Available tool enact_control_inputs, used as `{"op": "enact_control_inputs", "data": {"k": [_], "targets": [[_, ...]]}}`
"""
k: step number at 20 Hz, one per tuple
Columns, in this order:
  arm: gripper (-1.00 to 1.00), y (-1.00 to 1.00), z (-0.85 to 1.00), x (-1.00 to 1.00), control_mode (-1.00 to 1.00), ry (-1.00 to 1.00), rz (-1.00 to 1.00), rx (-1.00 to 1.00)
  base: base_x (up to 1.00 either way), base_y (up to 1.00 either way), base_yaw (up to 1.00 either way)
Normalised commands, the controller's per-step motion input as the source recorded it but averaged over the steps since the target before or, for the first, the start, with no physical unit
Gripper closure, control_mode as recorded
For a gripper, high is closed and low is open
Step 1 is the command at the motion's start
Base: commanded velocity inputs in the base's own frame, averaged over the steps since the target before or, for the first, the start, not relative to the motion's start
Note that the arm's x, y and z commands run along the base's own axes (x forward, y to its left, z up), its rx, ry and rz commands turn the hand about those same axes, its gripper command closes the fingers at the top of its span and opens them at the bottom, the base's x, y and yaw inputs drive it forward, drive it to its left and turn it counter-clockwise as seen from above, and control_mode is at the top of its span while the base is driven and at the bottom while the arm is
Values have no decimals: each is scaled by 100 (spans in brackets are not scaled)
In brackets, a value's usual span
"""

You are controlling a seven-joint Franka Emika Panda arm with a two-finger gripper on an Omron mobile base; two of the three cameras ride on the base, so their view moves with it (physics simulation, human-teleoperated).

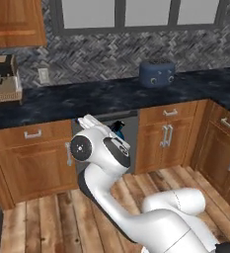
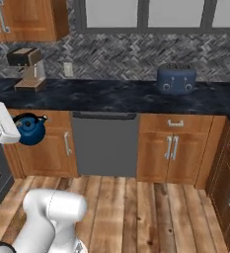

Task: The kettle is done boiling. Turn off the stove, then wait for 300 timesteps before moving the kettle to the dining table.

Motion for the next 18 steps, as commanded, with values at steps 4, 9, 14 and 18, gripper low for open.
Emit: {"op": "enact_control_inputs", "data": {"k": [4,9,14,18], "targets": [[100,0,0,0,100,0,0,0,-65,11,-57],[100,0,0,0,100,0,0,0,-63,10,-57],[100,0,0,0,100,0,0,0,-57,0,-55],[100,0,0,0,100,0,0,0,-64,-15,-48]]}}
